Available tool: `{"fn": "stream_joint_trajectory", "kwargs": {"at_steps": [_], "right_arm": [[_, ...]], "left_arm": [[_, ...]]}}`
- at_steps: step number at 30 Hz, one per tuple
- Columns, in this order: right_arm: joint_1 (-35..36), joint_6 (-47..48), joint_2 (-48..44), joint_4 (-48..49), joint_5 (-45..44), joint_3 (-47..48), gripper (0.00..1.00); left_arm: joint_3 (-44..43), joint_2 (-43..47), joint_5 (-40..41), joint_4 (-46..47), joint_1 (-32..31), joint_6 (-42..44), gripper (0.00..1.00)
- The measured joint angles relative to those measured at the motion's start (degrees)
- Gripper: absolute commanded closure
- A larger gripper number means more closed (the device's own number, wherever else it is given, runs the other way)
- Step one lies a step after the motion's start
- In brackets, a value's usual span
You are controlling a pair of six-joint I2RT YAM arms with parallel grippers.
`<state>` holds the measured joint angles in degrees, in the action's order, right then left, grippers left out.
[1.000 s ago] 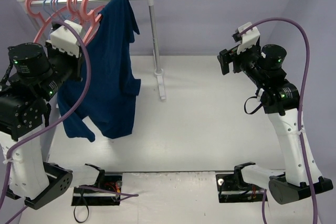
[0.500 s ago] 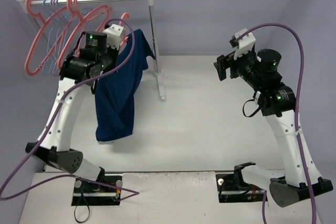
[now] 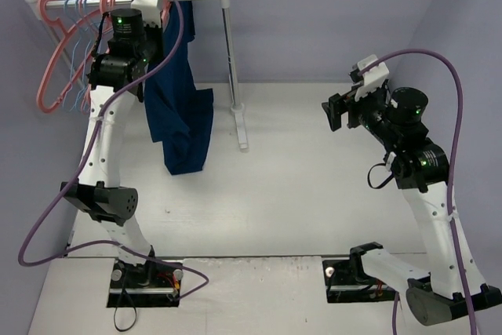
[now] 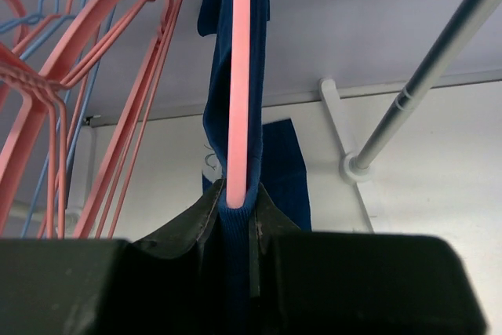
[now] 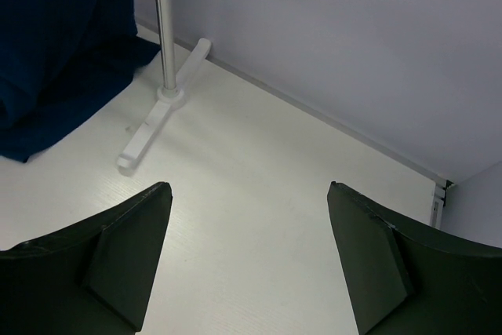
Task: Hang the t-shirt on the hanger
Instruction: Place the hanger at the clothesline.
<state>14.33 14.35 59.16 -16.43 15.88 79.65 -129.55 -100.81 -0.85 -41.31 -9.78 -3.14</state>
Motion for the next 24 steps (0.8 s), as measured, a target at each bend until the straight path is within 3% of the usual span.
{"fn": "stream_joint_trajectory", "kwargs": {"at_steps": [7, 12, 14, 15, 24], "right_arm": [[0.00, -0.01, -1.19, 0.00, 0.00, -1.06, 0.22], [-0.01, -0.38, -1.17, -0.01, 0.00, -1.78, 0.22], [0.00, -0.57, -1.14, -0.02, 0.00, -2.06, 0.22], [0.00, -0.67, -1.08, -0.02, 0.01, -2.16, 0.21], [-0.01, -1.22, 0.98, -0.01, 0.85, -2.30, 0.21]], "left_arm": [[-2.59, -3.50, -2.47, 0.73, 0.94, -0.96, 1.00], [1.03, -4.31, -2.77, 0.36, 1.14, -2.04, 1.00], [2.78, -4.31, -2.75, 0.32, 1.15, -2.17, 0.90], [3.49, -4.31, -2.75, 0.33, 1.17, -2.19, 0.90], [4.52, -3.83, -3.88, -0.21, 2.78, -2.00, 1.00]]}}
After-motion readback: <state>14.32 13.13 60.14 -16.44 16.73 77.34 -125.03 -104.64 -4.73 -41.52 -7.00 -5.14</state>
